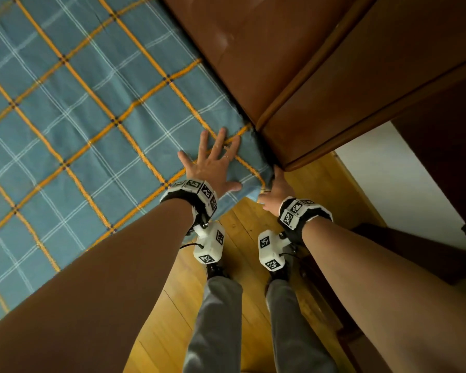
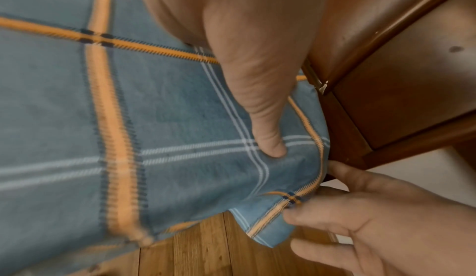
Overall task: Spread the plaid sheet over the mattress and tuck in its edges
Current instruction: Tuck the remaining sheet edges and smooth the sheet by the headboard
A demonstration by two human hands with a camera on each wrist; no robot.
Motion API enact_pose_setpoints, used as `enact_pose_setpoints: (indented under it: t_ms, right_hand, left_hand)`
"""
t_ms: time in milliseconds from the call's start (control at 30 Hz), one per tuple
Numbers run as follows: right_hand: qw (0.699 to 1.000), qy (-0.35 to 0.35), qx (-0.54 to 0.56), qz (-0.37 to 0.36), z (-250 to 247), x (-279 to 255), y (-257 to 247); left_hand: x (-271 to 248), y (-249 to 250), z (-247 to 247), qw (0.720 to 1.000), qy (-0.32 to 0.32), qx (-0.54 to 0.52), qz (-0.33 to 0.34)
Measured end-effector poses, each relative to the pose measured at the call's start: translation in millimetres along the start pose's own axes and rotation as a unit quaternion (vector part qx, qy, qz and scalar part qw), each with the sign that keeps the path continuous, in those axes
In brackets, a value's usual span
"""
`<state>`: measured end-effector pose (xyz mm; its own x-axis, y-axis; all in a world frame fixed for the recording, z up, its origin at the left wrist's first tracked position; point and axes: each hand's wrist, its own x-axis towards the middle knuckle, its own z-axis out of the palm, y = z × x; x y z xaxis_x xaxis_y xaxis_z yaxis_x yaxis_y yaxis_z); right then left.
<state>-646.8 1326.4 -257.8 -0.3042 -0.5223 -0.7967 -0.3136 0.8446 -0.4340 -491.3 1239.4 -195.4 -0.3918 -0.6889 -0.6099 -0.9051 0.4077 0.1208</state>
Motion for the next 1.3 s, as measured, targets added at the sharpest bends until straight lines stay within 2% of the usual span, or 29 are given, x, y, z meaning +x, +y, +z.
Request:
enact_pose_setpoints:
  t_ms: [133, 267, 467, 567, 733, 1000, 1067, 1100, 1167, 1200, 1267, 1300]
  right_hand:
    - [0.99, 0.075, -0.108, -0.045, -1.3, 11.4, 0.5]
    - [0.987, 0.091, -0.119, -0.056, -4.0, 15.4, 23.3]
    - [0.962, 0.157, -0.197, -0.108, -27.3, 12.4, 47.2]
    - [0.965, 0.15, -0.198, -0.088, -31.9, 15.1, 48.6]
    - [0.963, 0.151, -0.208, -0.081, -42.4, 12.5, 45.4]
    - [0.969, 0.119, -0.2, -0.082, -50.8, 24.4, 52.9]
    - [0.969, 0.106, -0.211, -0.066, -51.9, 13.8, 51.1]
    - [0.97, 0.103, -0.211, -0.06, -53.3, 9.1, 48.3]
    - [0.971, 0.101, -0.208, -0.057, -54.3, 1.3, 42.0]
    - [0.97, 0.102, -0.212, -0.065, -53.6, -0.1, 39.8]
    - [0.966, 0.099, -0.225, -0.076, -53.1, -2.6, 38.4]
    - [0.966, 0.098, -0.226, -0.075, -53.8, -4.8, 38.2]
  left_hand:
    - [12.6, -3.2, -6.7, 0.998, -0.013, 0.031, 0.055]
    - [20.0, -4.2, -3.0, 0.993, -0.005, 0.072, 0.096]
    - [27.8, 20.4, -2.0, 0.986, -0.007, 0.115, 0.122]
    - [25.9, 29.7, -4.8, 0.989, -0.01, 0.093, 0.115]
    - [6.3, 12.4, -7.3, 0.992, 0.012, -0.012, 0.124]
    - [-23.4, 13.3, 17.4, 0.996, 0.056, -0.032, 0.066]
    - [-34.6, 15.1, 20.0, 0.992, 0.079, -0.079, 0.054]
    - [-38.9, 15.7, 21.9, 0.987, 0.09, -0.131, 0.034]
    - [-49.7, 19.9, 22.9, 0.955, 0.036, -0.292, -0.035]
    - [-55.4, 22.8, 26.7, 0.921, -0.008, -0.385, -0.065]
    - [-67.0, 30.0, 36.6, 0.827, -0.066, -0.545, -0.125]
    - [-72.3, 32.7, 45.8, 0.799, -0.079, -0.58, -0.139]
